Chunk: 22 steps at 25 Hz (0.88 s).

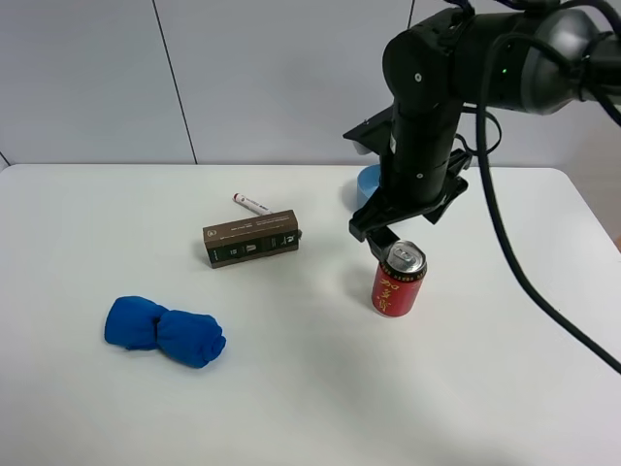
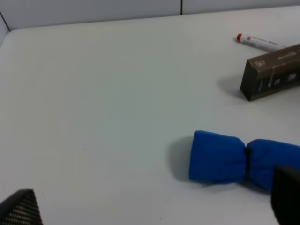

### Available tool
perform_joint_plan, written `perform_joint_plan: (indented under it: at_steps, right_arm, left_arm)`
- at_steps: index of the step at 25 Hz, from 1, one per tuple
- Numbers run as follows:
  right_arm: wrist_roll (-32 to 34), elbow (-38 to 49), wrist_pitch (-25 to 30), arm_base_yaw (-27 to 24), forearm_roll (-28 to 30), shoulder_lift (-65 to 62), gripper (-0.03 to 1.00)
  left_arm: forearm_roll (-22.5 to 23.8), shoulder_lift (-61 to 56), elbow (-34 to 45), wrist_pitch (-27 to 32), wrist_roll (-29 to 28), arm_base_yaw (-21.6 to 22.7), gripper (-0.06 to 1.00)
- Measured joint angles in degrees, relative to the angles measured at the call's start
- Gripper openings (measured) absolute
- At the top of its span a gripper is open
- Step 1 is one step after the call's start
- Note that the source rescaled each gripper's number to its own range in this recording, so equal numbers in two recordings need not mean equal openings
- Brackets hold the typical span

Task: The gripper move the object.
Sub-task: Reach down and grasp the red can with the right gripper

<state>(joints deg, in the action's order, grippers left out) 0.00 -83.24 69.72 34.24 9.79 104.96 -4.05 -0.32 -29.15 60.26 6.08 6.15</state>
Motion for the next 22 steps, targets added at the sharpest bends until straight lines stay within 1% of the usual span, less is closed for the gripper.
perform_joint_plan:
  at_steps: [7, 12, 15, 22]
  right_arm:
    - [0.00, 0.00, 0.00, 0.00, 0.18, 1.09, 0.55]
    - [0.00, 0.00, -0.27, 0.00, 0.24, 4.17, 0.55]
    - [0.00, 0.00, -1.34, 0.00, 0.38, 5.86, 0.55]
    - [0.00, 0.00, -1.34, 0.00, 1.05, 8.85, 0.55]
  left_arm:
    - [0.00, 0.00, 0.00, 0.00, 0.00, 0.00, 1.00]
    - [0.00, 0.00, 0.00, 0.00, 0.00, 0.00, 1.00]
    - [0.00, 0.00, 0.00, 0.00, 0.00, 0.00, 1.00]
    - [0.00, 0.00, 0.00, 0.00, 0.00, 0.00, 1.00]
